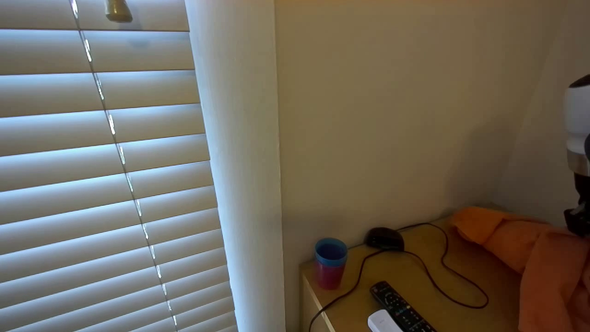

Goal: Fold the orange towel from left to right three times, slide the orange towel a little to the right

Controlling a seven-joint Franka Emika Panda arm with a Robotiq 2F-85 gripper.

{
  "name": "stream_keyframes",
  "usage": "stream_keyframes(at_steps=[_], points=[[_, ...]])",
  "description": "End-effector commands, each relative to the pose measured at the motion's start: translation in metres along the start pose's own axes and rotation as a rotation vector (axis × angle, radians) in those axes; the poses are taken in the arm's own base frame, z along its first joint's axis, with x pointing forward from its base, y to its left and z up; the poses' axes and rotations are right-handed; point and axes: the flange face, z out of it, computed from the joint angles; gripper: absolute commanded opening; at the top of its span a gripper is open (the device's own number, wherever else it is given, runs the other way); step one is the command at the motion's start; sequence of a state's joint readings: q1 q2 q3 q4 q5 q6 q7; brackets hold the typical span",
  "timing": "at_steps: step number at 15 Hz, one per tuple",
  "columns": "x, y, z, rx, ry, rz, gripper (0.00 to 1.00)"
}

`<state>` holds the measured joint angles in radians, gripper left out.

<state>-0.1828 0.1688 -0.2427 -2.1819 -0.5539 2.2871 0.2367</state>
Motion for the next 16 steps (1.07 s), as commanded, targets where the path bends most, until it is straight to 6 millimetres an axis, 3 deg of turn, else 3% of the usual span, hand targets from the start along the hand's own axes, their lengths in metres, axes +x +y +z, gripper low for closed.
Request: stream_keyframes(at_steps=[1,4,5,6,8,9,12,15,16], points=[[-0.009,-0.020,0.065,0.022,-0.037,0.028,0.05],[-0.006,-0.031,0.100,0.048,-0.056,0.036,0.05],[-0.004,-0.030,0.099,0.044,-0.062,0.038,0.23],[-0.002,-0.027,0.089,0.045,-0.058,0.037,0.47],[0.001,-0.017,0.054,0.054,-0.023,0.055,0.50],[-0.003,-0.008,0.026,0.070,0.018,0.055,0.56],[-0.008,0.006,-0.029,0.128,0.075,0.043,0.79],[-0.018,0.012,-0.072,0.189,0.097,0.012,1.00],[-0.021,0.010,-0.078,0.200,0.080,0.001,1.00]])
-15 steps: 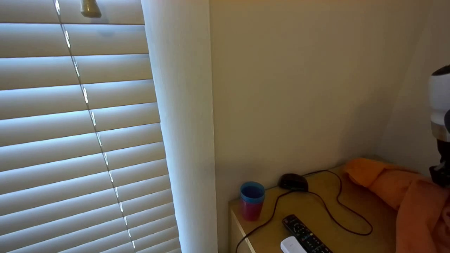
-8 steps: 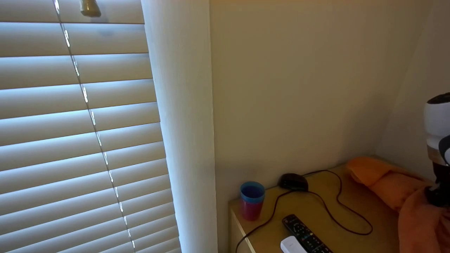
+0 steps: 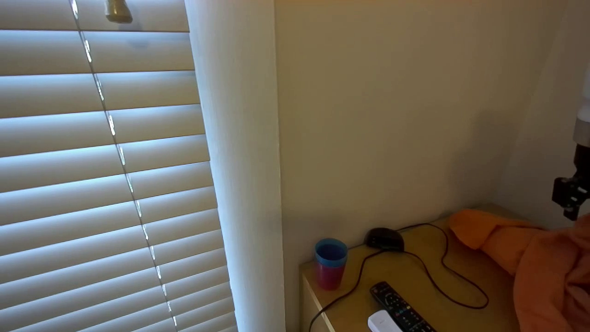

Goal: Fold the orange towel from left to right three times, slide the orange towel a little to the right

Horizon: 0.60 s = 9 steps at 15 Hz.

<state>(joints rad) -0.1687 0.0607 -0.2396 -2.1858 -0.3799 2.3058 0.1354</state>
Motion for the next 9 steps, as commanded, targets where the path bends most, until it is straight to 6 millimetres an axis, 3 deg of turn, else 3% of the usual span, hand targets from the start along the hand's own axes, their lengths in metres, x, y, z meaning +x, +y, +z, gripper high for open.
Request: stream_keyframes(at_steps=[1,4,6,9], points=[[-0.020,-0.005,-0.030,0.055,-0.031,-0.033,1.00],[-0.027,-0.006,-0.036,0.028,-0.079,-0.043,1.00],[-0.028,-0.011,-0.030,0.127,-0.038,-0.054,1.00],[-0.026,-0.017,0.012,0.194,-0.121,-0.051,1.00]])
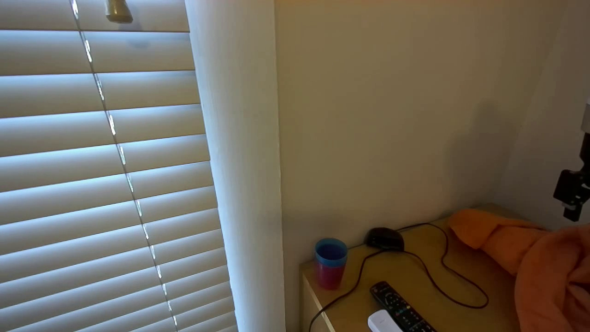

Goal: Fold the orange towel from left to right three times, slide the orange towel a little to the right

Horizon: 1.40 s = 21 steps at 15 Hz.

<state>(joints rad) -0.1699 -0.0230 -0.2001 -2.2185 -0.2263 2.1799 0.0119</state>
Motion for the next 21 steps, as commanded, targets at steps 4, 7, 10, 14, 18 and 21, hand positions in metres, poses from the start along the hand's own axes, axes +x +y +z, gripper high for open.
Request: stream_keyframes(at_steps=[4,7,10,14,18,21], points=[[0.008,0.013,0.079,0.050,-0.038,0.066,1.00],[0.021,0.025,0.122,0.057,-0.032,0.132,1.00],[0.021,0.030,0.173,0.064,-0.121,0.198,1.00],[0.033,0.031,0.187,0.068,-0.157,0.252,1.00],[0.040,0.026,0.120,0.126,-0.054,0.213,1.00],[0.029,0.025,0.060,0.123,-0.001,0.134,1.00]])
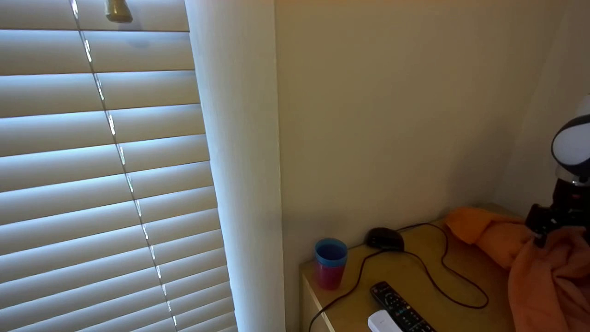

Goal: Fold the orange towel from left to right three times, slide the orange towel a little to the right

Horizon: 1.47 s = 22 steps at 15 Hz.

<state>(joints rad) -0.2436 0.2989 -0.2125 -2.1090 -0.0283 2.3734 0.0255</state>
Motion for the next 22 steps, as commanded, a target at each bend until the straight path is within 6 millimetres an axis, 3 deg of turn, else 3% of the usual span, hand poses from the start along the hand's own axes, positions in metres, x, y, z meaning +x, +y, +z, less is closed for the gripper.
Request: stream_keyframes(at_steps=[1,4,10,11,14,17,22], points=[[-0.029,-0.004,-0.070,0.031,0.003,-0.119,1.00],[-0.050,-0.010,-0.098,0.005,-0.027,-0.283,1.00],[-0.089,-0.005,-0.106,0.040,0.039,-0.613,1.00],[-0.069,-0.008,-0.107,0.031,0.008,-0.525,1.00],[-0.070,-0.008,-0.109,0.032,0.014,-0.534,1.00],[-0.091,-0.015,-0.096,-0.005,0.046,-0.592,1.00],[-0.152,-0.027,-0.057,-0.017,0.052,-0.699,1.00]])
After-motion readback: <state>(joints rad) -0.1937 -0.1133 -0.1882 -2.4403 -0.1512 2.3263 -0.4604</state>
